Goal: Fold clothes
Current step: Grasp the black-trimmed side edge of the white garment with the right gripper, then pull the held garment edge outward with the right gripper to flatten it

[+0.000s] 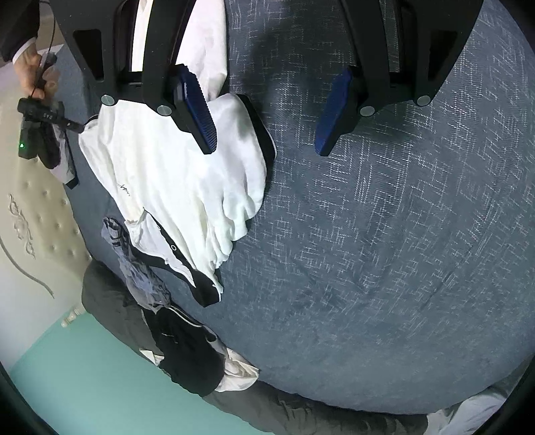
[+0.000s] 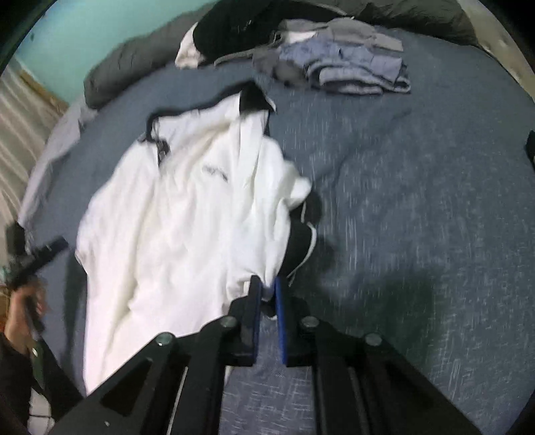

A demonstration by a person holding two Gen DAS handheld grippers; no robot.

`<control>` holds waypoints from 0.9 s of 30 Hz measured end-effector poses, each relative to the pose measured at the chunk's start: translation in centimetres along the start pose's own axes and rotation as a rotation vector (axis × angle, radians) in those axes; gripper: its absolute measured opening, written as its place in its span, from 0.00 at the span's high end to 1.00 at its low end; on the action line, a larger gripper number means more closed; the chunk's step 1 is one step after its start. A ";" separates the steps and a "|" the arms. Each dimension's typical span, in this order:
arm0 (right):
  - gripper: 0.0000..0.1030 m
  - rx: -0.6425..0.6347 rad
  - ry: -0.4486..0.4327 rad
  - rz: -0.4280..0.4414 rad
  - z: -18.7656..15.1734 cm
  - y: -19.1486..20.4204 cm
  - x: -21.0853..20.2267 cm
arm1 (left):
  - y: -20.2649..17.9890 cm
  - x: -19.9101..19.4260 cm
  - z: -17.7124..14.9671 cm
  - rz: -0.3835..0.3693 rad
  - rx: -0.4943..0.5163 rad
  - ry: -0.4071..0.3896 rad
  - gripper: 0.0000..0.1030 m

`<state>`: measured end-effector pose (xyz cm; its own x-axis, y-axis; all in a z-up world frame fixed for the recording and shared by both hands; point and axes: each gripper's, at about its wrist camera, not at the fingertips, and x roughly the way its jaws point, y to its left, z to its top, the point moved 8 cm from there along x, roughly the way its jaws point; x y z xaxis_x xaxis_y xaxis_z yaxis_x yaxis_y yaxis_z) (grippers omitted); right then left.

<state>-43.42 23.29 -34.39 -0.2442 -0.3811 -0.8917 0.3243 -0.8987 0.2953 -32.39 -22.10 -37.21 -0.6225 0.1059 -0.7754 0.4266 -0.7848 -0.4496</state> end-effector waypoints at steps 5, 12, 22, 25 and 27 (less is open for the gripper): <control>0.65 0.258 -0.067 0.118 -0.3 -3.8 -0.1 | 0.3 -0.3 0.4 0.007 0.003 -0.004 0.37; 0.65 0.521 -0.116 0.180 -0.6 -7.9 1.3 | 0.0 -0.2 0.5 0.006 0.005 -0.007 0.37; 0.65 0.504 -0.101 0.281 -0.4 -4.4 3.6 | 0.4 0.5 0.0 0.011 0.001 0.008 0.37; 0.65 0.477 -0.090 0.318 -0.1 -3.1 3.8 | 0.6 0.6 0.0 0.011 -0.004 0.010 0.37; 0.66 0.453 -0.089 0.350 0.1 -2.0 3.8 | 0.6 0.6 -0.1 0.012 -0.006 0.011 0.37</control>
<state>-45.05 23.60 -38.32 -0.2755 -0.6712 -0.6882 -0.0194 -0.7119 0.7021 -32.46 -22.45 -38.02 -0.6102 0.1034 -0.7855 0.4376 -0.7825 -0.4430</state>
